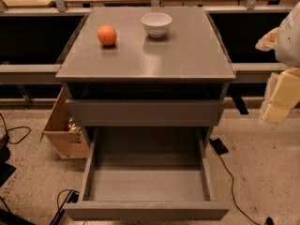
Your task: Close middle drawer
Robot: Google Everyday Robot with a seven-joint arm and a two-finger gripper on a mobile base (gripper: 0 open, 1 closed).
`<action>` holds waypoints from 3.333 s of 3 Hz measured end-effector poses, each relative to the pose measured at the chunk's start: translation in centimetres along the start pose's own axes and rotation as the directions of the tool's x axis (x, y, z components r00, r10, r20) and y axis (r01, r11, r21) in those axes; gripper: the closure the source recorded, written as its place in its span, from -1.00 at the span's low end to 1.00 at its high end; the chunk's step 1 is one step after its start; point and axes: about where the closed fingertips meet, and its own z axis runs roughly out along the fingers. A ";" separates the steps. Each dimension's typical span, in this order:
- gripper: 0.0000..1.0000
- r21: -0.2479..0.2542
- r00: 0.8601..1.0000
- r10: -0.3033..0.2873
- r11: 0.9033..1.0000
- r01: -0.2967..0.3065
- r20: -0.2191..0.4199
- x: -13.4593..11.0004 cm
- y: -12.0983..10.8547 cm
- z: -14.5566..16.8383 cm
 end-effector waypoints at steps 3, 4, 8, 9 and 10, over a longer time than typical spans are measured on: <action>-1.00 -0.003 1.000 0.028 1.000 -0.028 0.013 1.1 3.2 4.8; -1.00 -0.013 0.996 0.058 0.998 -0.057 0.064 1.9 6.9 9.4; -1.00 -0.121 0.997 0.070 0.990 -0.069 0.011 4.2 19.5 22.8; -0.96 -0.155 0.998 0.056 0.986 -0.062 -0.039 4.5 20.4 26.2; -0.51 -0.234 0.997 0.064 0.969 -0.073 -0.049 5.7 22.3 32.3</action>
Offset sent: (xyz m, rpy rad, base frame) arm -0.0096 0.0016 -0.0469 -0.0029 0.0123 -0.0325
